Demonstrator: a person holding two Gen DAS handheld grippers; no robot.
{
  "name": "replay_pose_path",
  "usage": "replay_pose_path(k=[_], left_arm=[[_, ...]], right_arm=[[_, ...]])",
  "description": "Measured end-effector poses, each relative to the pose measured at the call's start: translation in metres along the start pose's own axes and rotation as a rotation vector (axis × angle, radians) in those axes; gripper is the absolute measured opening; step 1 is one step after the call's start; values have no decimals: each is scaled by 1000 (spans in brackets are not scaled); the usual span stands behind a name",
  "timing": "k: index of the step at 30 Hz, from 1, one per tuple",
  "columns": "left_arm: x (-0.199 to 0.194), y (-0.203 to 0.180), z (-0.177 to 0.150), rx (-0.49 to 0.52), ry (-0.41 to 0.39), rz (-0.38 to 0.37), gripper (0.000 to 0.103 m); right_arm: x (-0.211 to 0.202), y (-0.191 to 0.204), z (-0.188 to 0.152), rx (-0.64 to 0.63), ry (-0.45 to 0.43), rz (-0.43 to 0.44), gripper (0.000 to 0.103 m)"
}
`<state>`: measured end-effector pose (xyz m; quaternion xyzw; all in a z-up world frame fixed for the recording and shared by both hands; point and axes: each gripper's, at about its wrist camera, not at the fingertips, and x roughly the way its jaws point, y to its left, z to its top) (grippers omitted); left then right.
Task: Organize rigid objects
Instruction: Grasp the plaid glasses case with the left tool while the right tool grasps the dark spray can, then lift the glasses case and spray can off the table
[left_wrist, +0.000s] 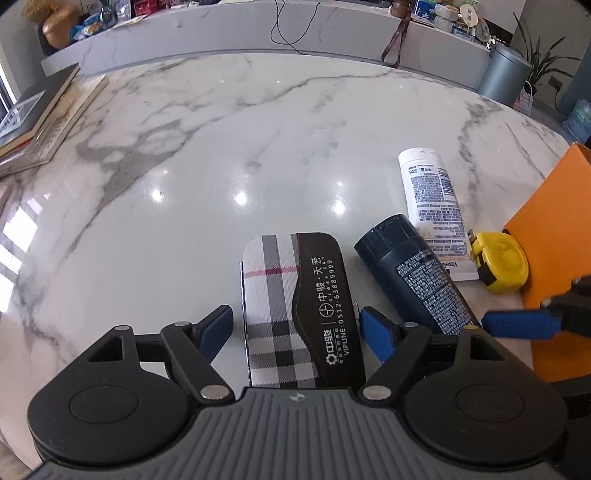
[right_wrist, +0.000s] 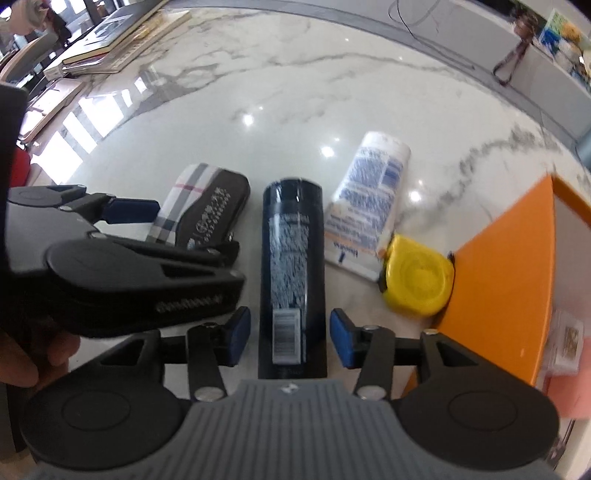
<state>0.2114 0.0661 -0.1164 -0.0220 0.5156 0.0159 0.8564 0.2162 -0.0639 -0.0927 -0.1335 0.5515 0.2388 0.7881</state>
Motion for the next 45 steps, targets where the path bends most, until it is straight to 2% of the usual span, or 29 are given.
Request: replay_pose_path(k=[3,5,11,13,15,18,26,35,45], left_arm=[[1,1,1,-4,-7,11,89],[1,1,1,-1,-9,16,83],[2,0,2,2,-13,24,82],[2,1,2,0,-13,23,81],[2,1,1,-2,-14,23,81],[1,2,1,-10,-16,17,80],[-4,14,3,-97,-8,-61,80],[-27,15,3,-126,-43,-139,80],[-56,9,-1,-120,-81,-144,80]], right_arm=[[4,5,3,-37,-5,-13,48],[9,4,5,-37,-2,-8,48],[20,3,6,-25,10,-8,48],[22,4,7,-28,9,-8,47],[22,6,7,-39,4,-13,41],[22,4,8,-21,11,-7,41],[9,3,5,17,-11,4,41],[-12,0,-1,45,-23,25,40],[-41,-7,-12,83,-48,45,39]])
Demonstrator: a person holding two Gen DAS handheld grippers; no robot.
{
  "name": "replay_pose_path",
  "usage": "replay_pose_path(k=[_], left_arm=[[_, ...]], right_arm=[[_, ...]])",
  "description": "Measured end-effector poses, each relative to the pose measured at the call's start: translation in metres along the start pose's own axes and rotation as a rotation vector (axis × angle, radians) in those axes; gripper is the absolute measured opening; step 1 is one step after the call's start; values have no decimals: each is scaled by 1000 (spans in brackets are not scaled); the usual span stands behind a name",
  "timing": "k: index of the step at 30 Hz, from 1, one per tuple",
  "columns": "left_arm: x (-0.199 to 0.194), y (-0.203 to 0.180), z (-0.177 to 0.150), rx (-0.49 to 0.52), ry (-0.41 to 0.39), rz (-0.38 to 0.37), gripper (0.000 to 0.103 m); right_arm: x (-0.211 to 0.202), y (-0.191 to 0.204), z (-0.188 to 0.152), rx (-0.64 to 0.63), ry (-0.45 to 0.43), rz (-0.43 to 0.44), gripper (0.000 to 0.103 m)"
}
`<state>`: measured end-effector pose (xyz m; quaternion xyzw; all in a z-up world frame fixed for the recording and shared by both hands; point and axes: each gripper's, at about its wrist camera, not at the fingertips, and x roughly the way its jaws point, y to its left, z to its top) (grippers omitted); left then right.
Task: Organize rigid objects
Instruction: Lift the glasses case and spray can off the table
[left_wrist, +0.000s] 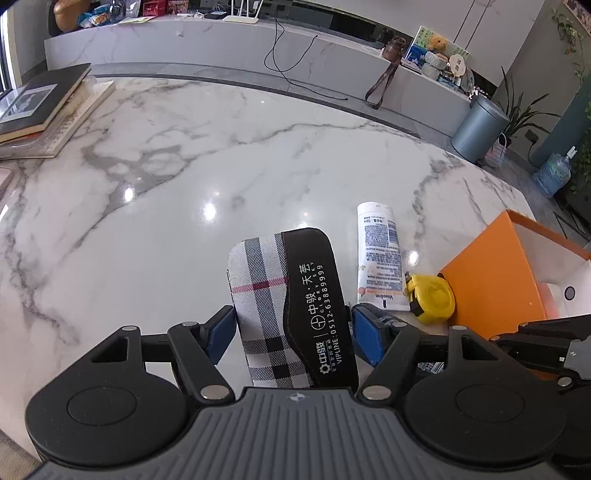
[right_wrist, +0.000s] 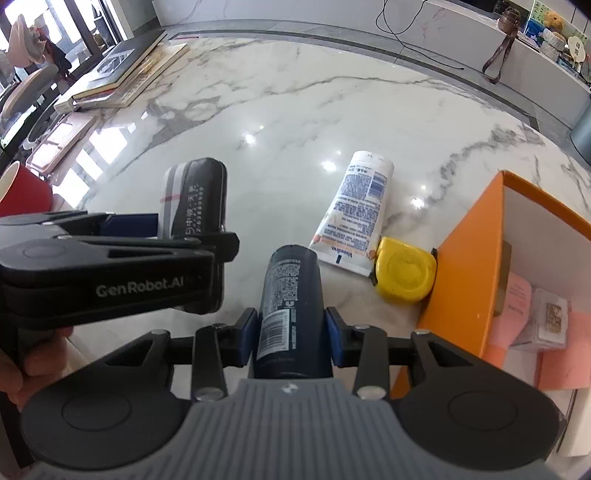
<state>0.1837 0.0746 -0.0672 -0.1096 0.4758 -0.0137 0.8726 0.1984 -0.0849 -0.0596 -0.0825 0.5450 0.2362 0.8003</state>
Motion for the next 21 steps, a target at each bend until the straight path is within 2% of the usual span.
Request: replay_pose_path(k=[8,13,21], left_arm=[[-7,-6,-20,39,31,39,80],[-9,-4,-25,38,25,49,80],[-5,10,-27,-39,23,9,80]], right_arm=[[-2,13,-29,-9,46,-10,39],[10,23,-50,2,38,-8,39],[29,24,-60,35,1,10,41]])
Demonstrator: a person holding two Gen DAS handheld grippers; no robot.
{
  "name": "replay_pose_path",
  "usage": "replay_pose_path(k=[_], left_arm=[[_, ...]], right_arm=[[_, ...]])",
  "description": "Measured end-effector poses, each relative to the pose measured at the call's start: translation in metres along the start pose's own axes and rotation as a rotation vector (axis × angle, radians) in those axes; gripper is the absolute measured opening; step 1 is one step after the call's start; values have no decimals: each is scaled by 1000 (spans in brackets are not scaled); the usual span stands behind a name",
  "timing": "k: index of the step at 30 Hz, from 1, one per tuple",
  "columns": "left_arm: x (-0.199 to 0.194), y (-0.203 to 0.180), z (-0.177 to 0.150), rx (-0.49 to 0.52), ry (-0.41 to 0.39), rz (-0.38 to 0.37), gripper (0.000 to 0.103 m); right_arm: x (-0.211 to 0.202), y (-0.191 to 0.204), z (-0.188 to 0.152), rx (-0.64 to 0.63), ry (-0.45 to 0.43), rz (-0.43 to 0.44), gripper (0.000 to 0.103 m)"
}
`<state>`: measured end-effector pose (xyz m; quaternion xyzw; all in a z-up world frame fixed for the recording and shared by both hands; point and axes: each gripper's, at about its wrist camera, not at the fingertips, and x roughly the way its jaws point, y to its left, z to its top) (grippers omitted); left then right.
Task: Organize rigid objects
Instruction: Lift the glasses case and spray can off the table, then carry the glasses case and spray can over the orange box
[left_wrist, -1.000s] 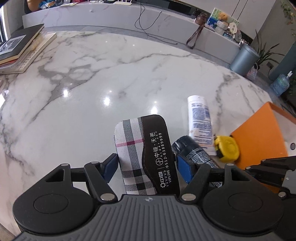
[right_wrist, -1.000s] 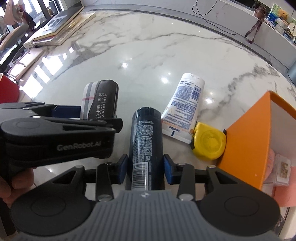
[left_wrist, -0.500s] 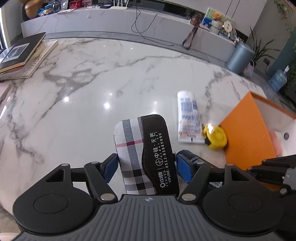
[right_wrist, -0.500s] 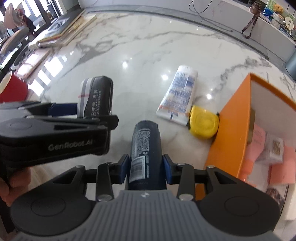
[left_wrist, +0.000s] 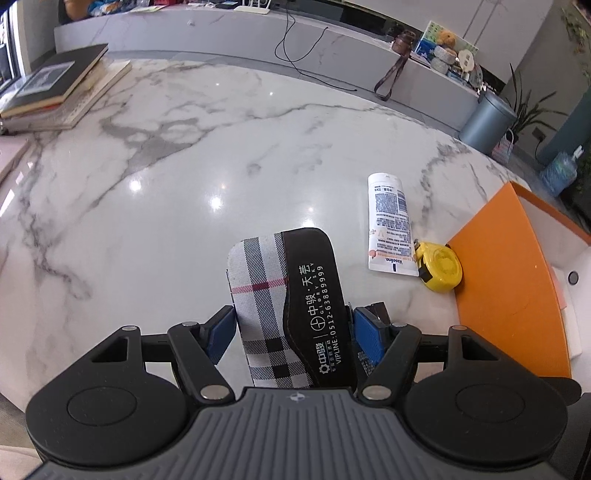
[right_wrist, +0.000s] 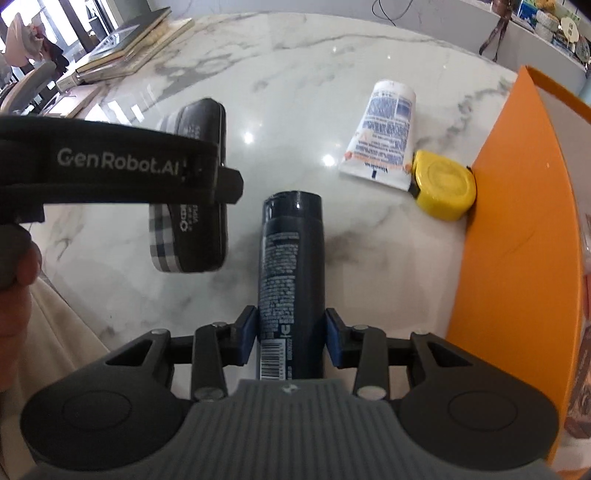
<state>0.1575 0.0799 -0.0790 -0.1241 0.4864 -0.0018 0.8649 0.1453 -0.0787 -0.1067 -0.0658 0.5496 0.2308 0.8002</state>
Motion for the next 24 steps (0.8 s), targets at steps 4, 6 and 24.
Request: replay_pose_path(k=[4,6,24], left_arm=[[3,4,0,-25,2,-18,80],[3,8,0,-44,-1,-22,80],[3,7,-1,-32,-9,-22,80]], right_arm=[[3,0,6,-4,-33,-25,44],[6,0,10,7,-50,-24,47],[-9,4,-2,28,-171,-72,42]])
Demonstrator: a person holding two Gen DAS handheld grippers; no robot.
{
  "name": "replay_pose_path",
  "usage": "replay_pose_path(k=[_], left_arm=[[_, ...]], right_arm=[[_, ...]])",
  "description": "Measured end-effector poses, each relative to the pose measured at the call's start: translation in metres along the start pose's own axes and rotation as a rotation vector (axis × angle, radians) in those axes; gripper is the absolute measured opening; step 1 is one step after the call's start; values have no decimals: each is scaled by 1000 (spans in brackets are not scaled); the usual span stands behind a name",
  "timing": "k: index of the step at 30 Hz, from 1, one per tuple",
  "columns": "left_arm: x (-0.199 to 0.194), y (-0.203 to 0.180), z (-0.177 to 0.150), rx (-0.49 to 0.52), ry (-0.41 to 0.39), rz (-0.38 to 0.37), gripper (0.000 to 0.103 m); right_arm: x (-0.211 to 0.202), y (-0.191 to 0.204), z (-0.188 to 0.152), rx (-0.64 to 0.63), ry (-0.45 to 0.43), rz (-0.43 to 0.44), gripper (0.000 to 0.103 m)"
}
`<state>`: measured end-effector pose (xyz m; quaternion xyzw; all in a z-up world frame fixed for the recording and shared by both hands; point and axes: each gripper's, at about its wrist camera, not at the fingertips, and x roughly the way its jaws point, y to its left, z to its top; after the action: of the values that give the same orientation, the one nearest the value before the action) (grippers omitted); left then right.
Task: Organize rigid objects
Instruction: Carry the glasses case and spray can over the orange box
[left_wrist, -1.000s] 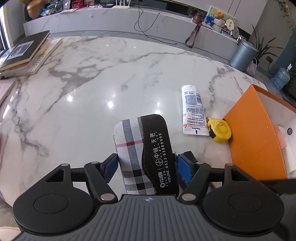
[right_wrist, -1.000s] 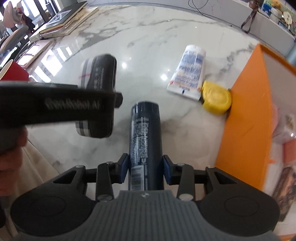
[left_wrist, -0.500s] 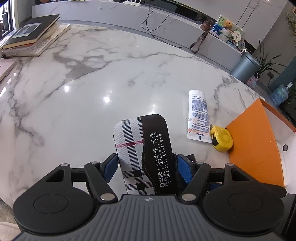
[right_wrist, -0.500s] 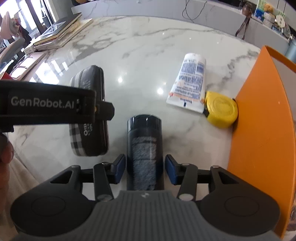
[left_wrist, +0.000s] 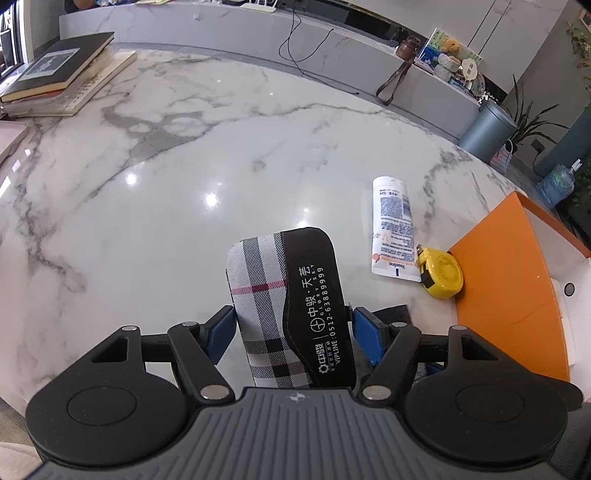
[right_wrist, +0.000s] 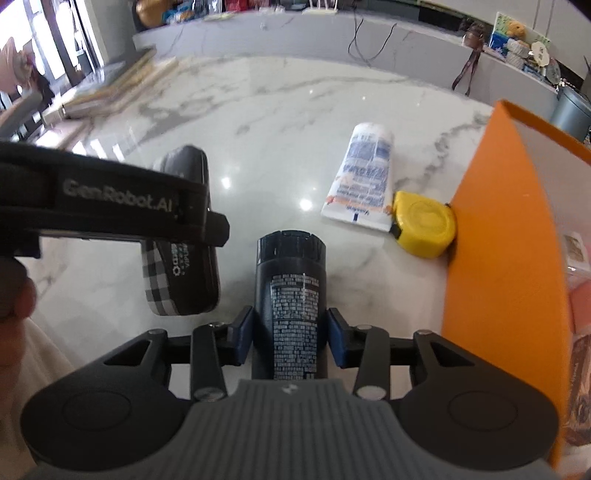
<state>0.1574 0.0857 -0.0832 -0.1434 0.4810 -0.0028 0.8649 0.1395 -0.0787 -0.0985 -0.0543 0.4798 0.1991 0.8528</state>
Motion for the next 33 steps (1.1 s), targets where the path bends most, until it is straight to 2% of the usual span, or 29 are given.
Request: replay_pose_path(k=[11,17,20,26,30,33], left_arm=[[-53,-10,6,-44,-106,-56,79],[-89,-49,15,23,-185,-124,80],[-101,-75,18,78,-206,-166,80],[-94,-139,14,242,-167,-205,80],[-79,-179,11,324,-119,-245,79],[-69,-204,10,390,-101,-246,80]], right_arm=[[-77,-17,7,71,-204,47,42],[-127,-54,15,154,-324,50,42],[-151,-78,14,190,-373,20,42],[-171,-139,1,300,-386,-99,42],[-168,-176,-18,370,-358,-167,42],[-164,-200,-26,397,-323,-196,42]])
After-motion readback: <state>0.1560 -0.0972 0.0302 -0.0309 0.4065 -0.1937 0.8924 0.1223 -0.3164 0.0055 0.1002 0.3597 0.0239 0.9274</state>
